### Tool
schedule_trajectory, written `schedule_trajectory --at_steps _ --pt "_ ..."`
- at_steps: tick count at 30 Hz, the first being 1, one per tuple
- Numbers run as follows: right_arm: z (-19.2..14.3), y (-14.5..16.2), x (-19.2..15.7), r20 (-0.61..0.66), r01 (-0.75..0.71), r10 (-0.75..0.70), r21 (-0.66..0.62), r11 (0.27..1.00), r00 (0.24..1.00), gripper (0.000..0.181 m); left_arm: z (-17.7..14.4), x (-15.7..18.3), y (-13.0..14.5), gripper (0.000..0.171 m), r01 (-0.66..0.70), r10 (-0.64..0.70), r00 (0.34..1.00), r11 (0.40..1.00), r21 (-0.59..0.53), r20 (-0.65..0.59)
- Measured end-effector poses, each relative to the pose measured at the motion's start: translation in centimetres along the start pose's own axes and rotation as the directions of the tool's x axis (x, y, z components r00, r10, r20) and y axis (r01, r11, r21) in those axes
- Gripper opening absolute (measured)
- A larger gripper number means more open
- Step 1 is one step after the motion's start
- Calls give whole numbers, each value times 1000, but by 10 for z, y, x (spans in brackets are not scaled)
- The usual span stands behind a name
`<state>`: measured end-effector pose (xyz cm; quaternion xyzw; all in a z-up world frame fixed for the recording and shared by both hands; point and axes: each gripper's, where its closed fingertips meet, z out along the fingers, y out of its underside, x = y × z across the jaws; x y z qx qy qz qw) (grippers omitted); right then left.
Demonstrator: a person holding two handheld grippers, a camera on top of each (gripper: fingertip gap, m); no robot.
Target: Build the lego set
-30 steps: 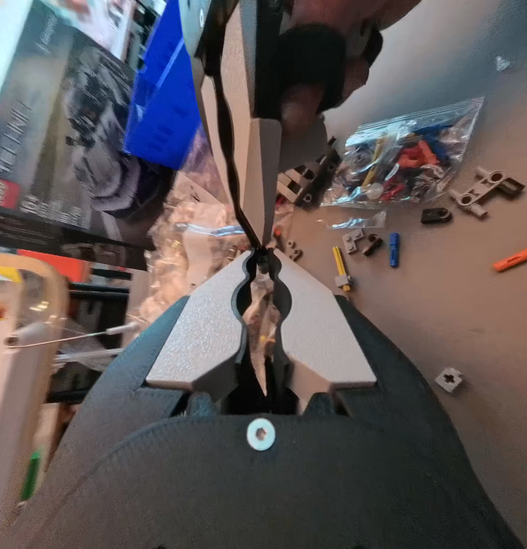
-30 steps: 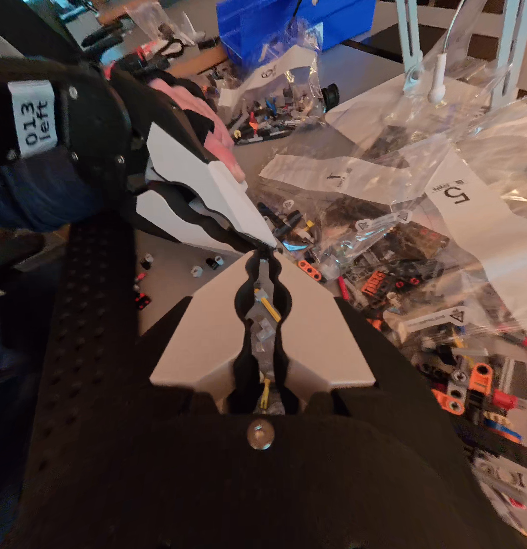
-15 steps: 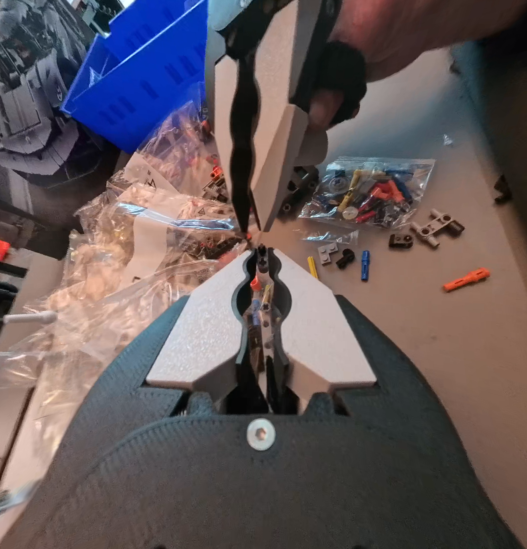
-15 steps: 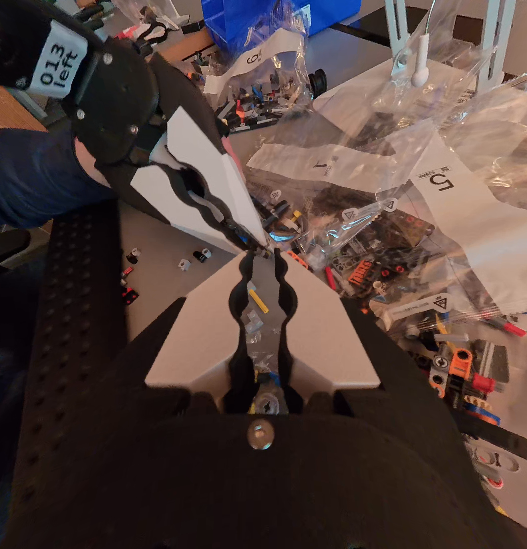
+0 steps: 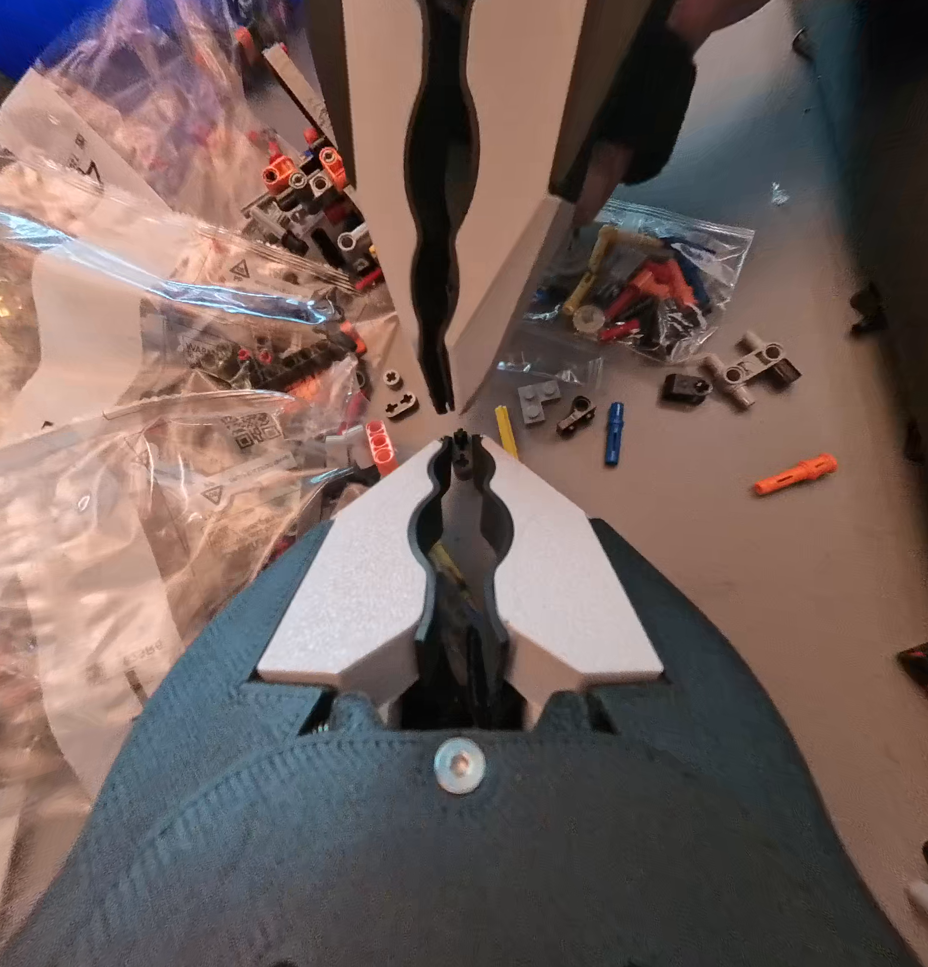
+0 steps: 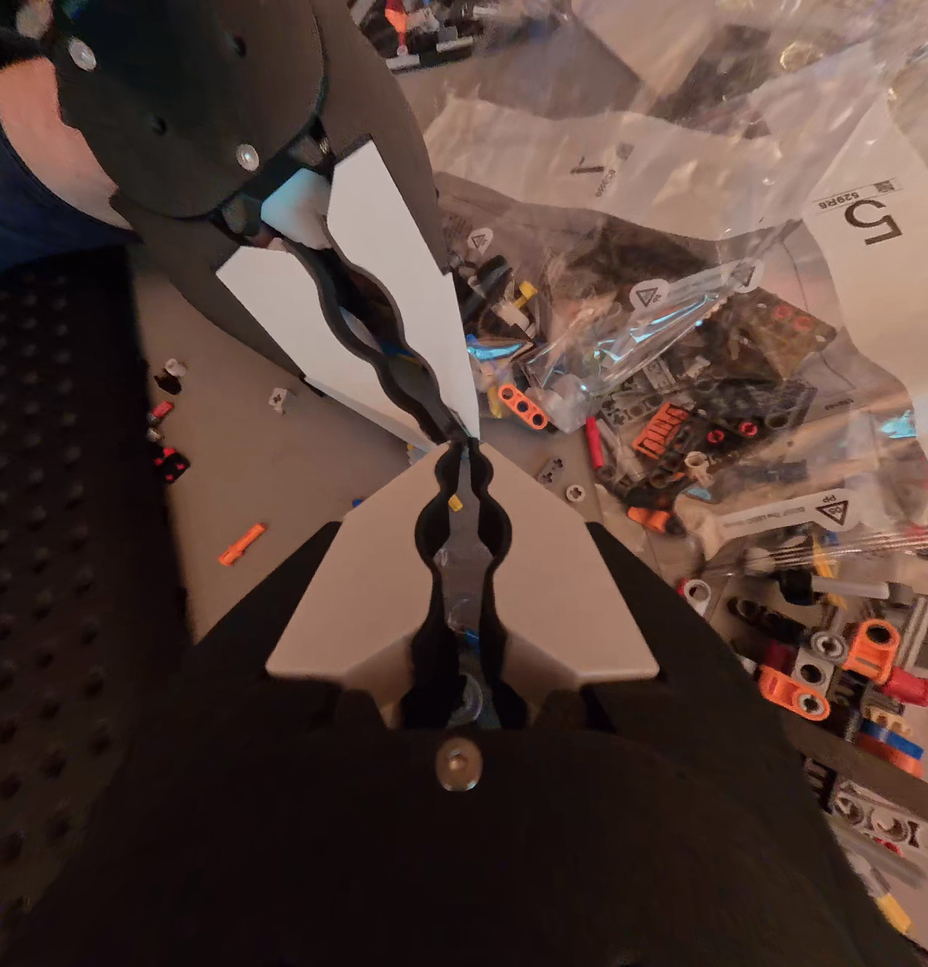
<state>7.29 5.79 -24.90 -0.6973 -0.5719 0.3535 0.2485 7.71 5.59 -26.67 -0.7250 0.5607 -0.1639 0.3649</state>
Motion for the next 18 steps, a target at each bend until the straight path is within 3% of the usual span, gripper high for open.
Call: schedule_trajectory --at_steps 13,18 --pt "15 11 0 -57 90 -98 -118 989 994 0 0 1 5 7 22 -23 999 1000 -18 -27" --pt "9 5 0 -67 90 -96 -83 992 993 0 -1 1 6 9 18 -18 999 1000 -20 -27"
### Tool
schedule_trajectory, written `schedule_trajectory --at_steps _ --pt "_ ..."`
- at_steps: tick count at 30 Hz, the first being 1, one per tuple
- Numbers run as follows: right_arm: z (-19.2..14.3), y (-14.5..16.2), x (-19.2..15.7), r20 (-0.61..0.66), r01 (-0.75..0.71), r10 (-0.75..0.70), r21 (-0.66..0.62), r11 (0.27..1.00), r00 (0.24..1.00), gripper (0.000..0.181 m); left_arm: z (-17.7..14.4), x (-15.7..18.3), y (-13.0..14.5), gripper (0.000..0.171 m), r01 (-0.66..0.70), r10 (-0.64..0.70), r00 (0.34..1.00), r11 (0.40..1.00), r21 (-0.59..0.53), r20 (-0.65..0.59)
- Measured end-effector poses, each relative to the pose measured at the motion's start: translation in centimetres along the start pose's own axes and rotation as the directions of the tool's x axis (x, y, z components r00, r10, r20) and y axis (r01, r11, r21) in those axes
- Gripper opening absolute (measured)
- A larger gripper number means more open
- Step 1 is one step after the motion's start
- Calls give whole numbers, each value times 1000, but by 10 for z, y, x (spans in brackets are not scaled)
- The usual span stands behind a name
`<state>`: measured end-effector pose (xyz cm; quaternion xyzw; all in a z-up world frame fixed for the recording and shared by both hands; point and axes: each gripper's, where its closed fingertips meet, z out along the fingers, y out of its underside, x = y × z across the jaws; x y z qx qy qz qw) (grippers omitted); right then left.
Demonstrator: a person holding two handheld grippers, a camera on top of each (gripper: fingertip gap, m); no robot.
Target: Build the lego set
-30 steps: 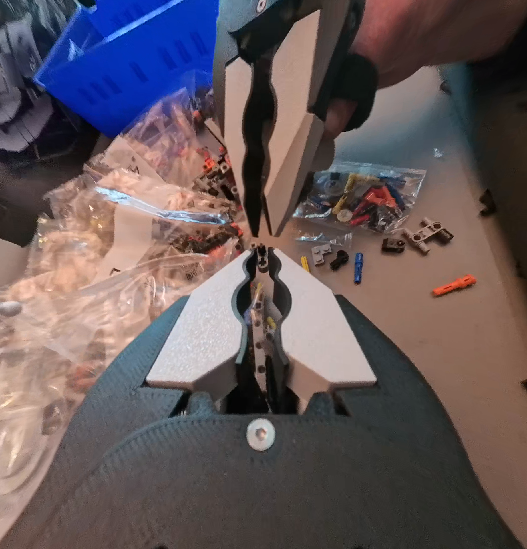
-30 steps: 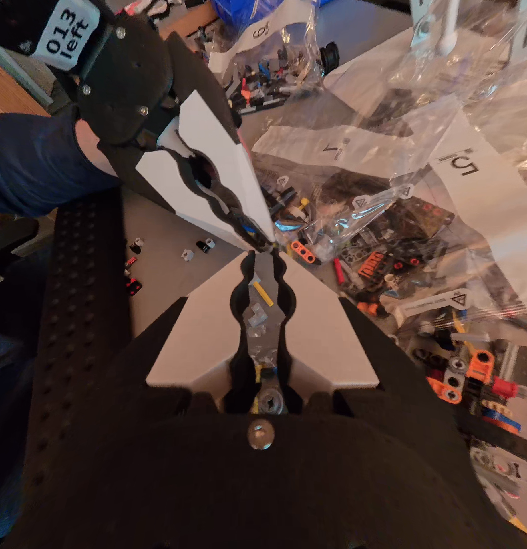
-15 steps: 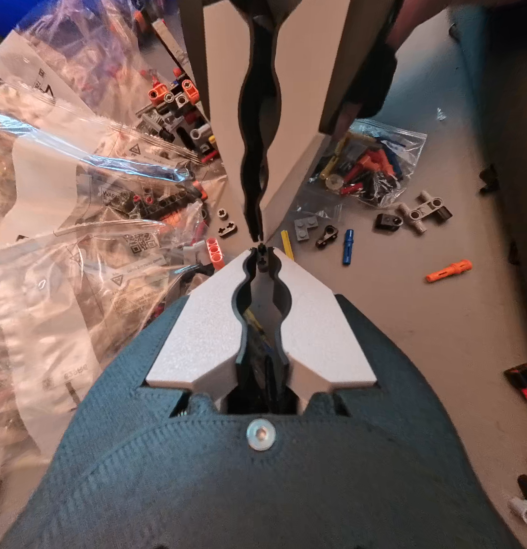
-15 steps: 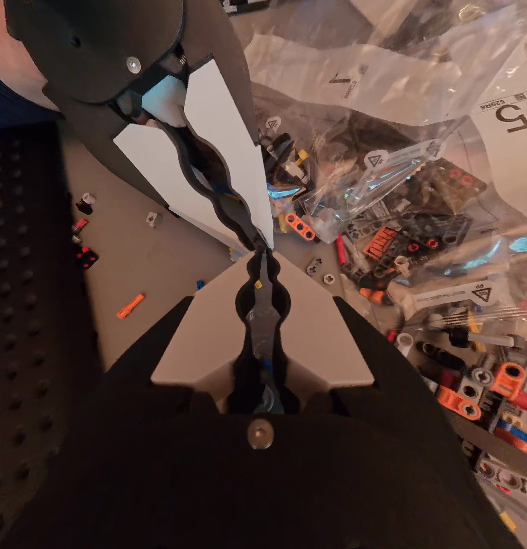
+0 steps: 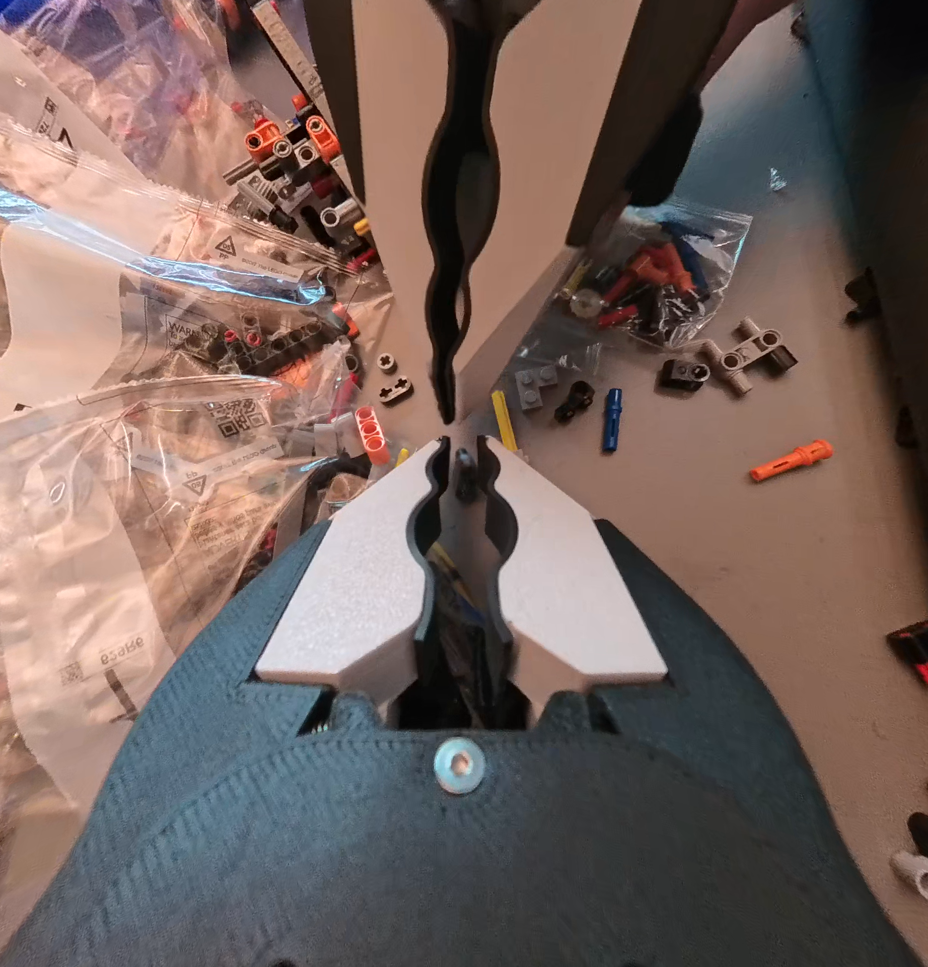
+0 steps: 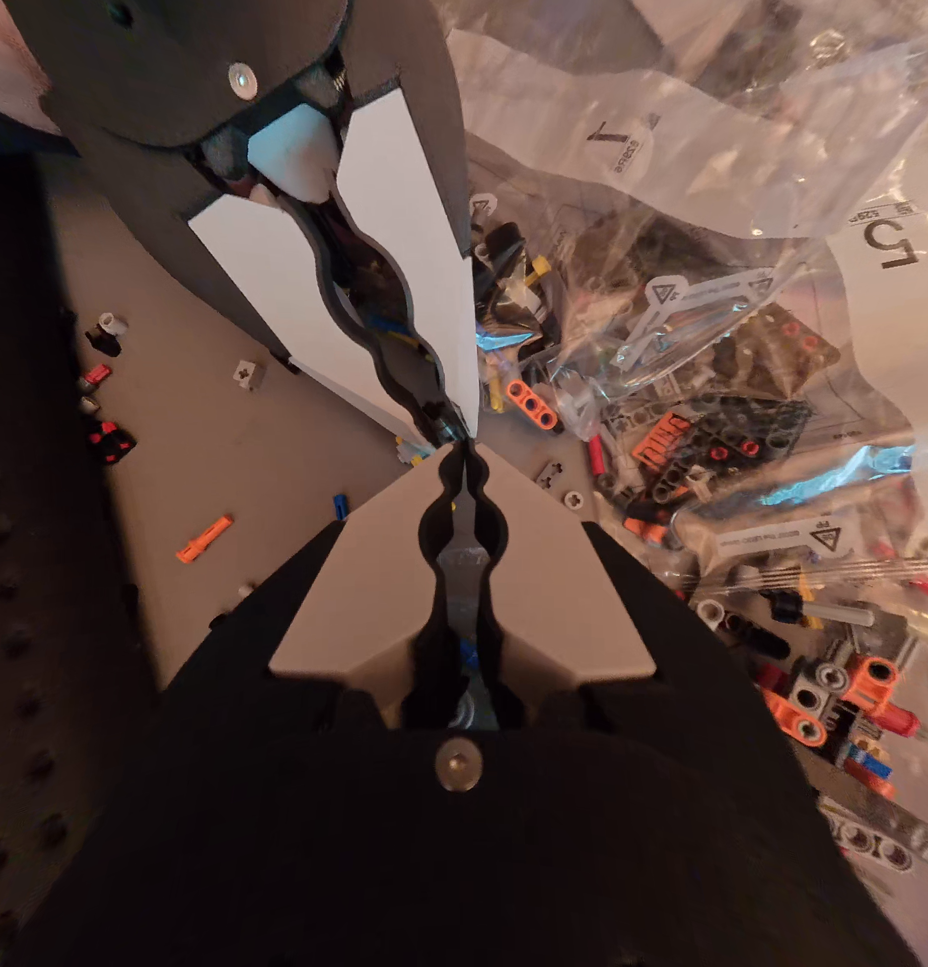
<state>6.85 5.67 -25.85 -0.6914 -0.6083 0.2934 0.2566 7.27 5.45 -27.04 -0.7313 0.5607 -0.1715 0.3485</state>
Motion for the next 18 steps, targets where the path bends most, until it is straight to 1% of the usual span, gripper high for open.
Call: schedule_trajectory --at_steps 5,9,12,15,18 --pt "0 5 0 14 -10 10 -10 1000 1000 0 -5 0 0 16 14 -14 1000 1000 0 -13" --pt "-9 -1 5 5 -19 19 42 999 1000 0 -24 -8 -2 21 16 -16 1000 1000 27 22" --pt "-19 -6 8 8 -29 29 95 995 1000 1 -34 -12 -1 20 24 -25 999 999 34 27" --pt "-24 -5 11 5 -26 25 104 994 1000 4 -37 -7 3 18 12 -12 1000 1000 26 -7" --pt "-25 -6 2 48 9 -14 111 994 999 5 -35 -2 5 19 -20 20 1000 1000 3 -11"
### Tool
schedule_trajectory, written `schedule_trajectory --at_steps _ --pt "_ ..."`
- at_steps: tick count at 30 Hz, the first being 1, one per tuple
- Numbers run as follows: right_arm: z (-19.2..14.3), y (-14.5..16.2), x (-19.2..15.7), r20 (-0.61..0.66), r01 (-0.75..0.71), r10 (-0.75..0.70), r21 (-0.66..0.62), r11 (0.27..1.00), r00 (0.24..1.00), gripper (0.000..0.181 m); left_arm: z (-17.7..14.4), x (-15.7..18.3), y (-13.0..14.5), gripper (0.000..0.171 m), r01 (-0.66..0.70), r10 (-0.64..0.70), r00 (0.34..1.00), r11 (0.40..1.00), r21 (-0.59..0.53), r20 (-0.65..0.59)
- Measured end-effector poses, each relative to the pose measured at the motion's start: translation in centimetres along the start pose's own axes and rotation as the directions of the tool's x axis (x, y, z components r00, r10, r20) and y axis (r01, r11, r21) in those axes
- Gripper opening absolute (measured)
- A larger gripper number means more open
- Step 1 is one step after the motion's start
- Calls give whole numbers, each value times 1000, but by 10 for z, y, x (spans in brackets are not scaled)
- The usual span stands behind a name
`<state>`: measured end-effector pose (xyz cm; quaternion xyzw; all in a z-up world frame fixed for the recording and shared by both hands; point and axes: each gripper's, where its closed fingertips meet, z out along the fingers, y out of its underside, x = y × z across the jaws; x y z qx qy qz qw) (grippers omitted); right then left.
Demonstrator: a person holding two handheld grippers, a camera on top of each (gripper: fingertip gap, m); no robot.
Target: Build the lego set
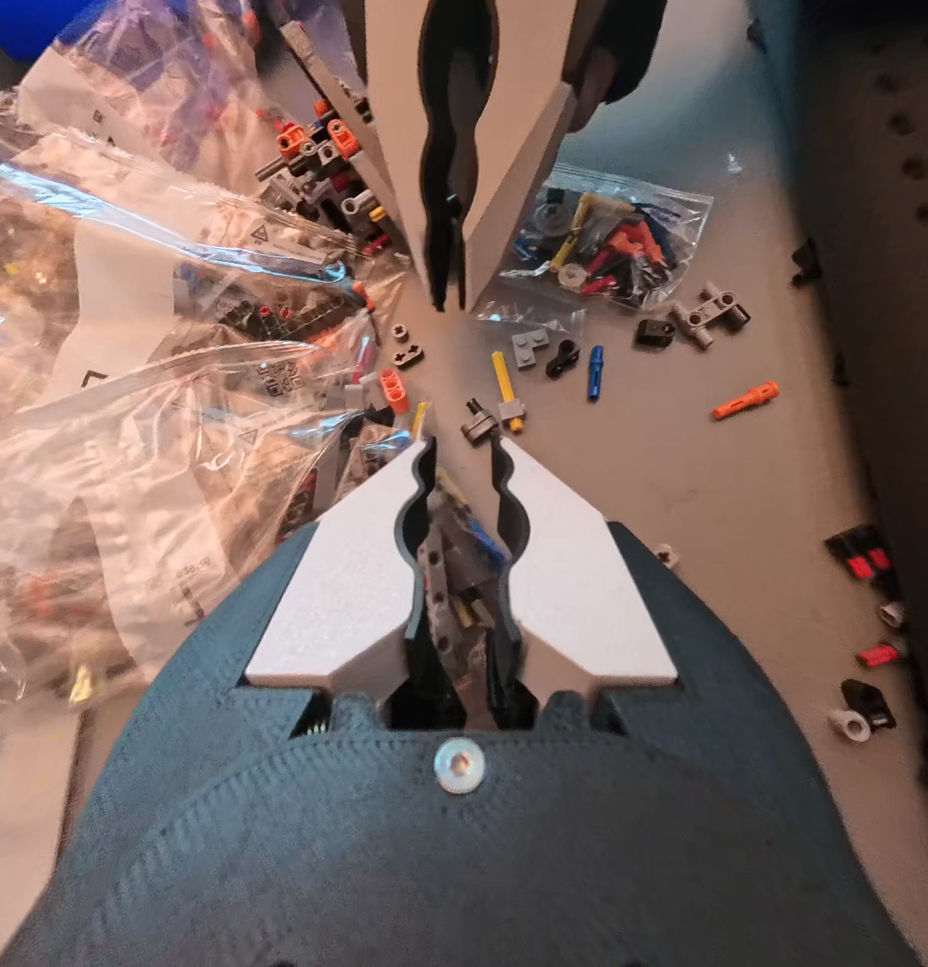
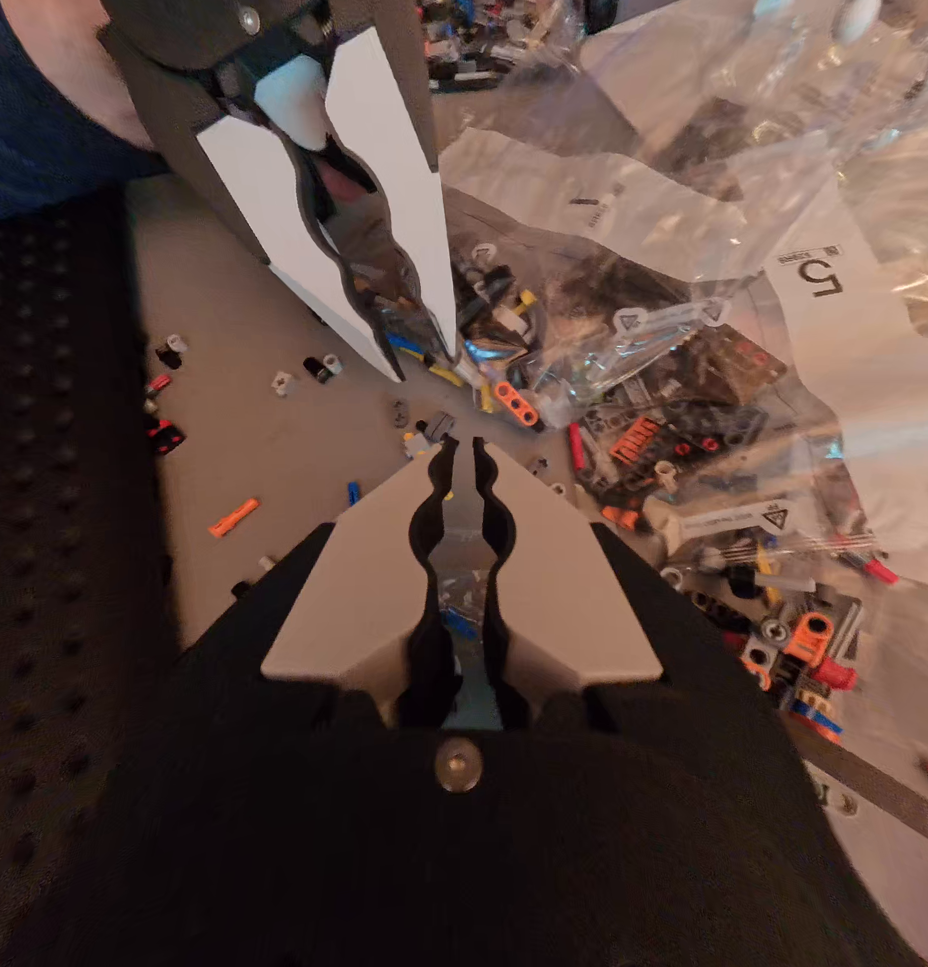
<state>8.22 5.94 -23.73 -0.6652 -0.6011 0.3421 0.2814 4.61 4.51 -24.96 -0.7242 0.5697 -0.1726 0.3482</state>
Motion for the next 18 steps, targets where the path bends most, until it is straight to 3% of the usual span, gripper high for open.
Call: schedule_trajectory --at_steps 7,18 --pt "20 19 -7 5 85 -86 -132 988 996 11 21 6 8 19 -48 51 998 993 -103 26" --pt "28 25 -16 46 115 -109 -184 976 993 6 28 9 9 16 -62 64 998 991 -118 12"
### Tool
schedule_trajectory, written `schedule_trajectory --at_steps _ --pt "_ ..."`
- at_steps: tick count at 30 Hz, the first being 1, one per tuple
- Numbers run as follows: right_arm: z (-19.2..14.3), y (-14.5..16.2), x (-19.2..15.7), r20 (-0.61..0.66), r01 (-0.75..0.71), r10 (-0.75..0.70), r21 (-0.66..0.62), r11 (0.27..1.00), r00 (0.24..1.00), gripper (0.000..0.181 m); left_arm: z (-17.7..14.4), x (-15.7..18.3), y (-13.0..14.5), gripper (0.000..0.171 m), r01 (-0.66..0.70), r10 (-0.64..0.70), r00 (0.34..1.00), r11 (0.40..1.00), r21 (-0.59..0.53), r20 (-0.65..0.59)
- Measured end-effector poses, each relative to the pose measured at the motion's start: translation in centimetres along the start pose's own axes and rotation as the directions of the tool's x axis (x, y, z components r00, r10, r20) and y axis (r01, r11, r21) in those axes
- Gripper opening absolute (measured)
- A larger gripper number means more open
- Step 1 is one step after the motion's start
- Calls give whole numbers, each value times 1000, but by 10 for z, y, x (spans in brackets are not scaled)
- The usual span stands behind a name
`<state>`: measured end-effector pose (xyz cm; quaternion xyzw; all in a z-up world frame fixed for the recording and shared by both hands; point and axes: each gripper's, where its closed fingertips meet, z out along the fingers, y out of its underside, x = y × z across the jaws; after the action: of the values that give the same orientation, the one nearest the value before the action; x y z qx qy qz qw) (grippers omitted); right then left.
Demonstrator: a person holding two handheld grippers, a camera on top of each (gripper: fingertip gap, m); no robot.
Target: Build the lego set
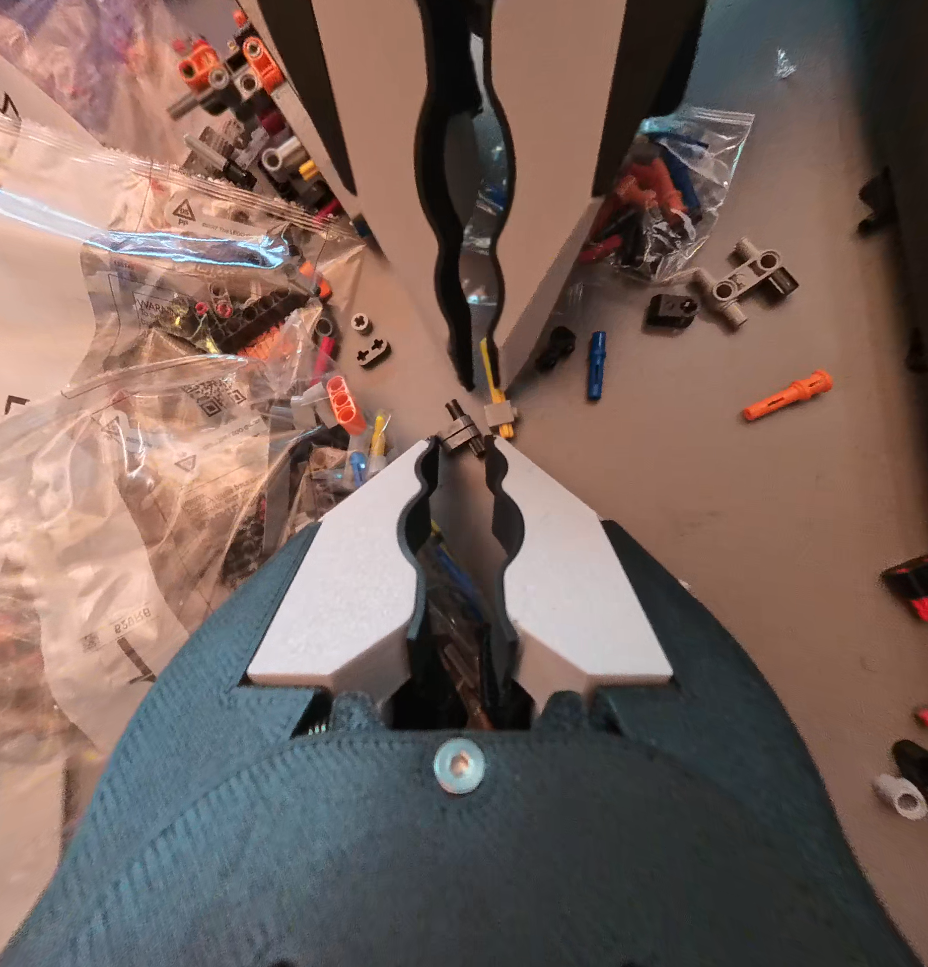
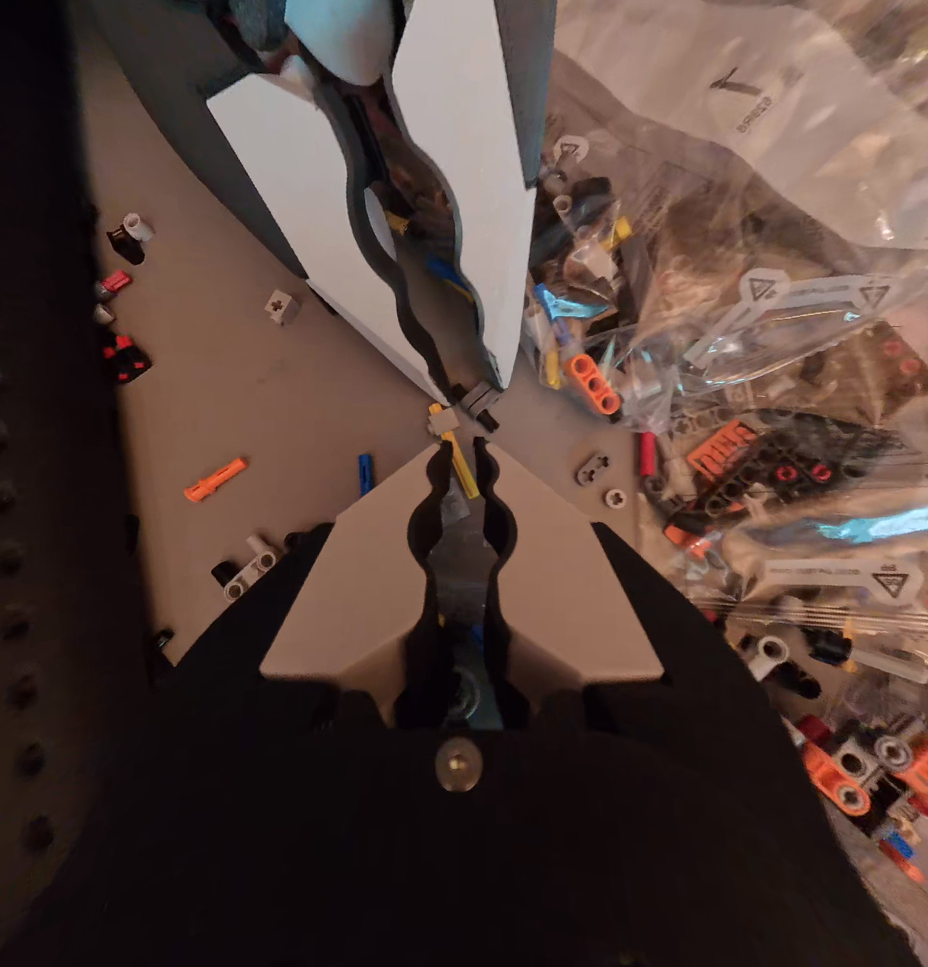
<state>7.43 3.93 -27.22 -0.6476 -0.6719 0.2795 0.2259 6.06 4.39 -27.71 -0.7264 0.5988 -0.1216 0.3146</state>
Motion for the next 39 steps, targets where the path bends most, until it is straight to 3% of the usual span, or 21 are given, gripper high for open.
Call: schedule_trajectory --at_steps 8,19,23,29,33,34,39 --pt "2 -2 2 -45 61 -61 -5 998 997 14 -3 5 -8 14 -107 107 994 993 49 10" --pt "-6 -8 1 -36 71 -69 49 996 997 3 -16 2 -24 12 -215 203 975 965 148 90" --pt "-10 -10 2 -64 96 -92 50 994 994 2 -18 -2 -26 12 -215 198 973 964 159 116" --pt "-13 -13 3 -100 135 -129 56 989 987 1 -17 -7 -25 26 -191 171 976 969 157 134" --pt "-12 -15 0 -120 181 -175 43 983 977 1 -13 -4 -27 24 -205 186 974 968 147 132" --pt "-11 -15 0 -123 191 -185 38 981 975 1 -12 -3 -26 14 -215 197 971 967 139 135" --pt "-15 -19 0 -141 202 -193 55 978 971 1 -17 -5 -29 14 -204 183 974 965 164 137"
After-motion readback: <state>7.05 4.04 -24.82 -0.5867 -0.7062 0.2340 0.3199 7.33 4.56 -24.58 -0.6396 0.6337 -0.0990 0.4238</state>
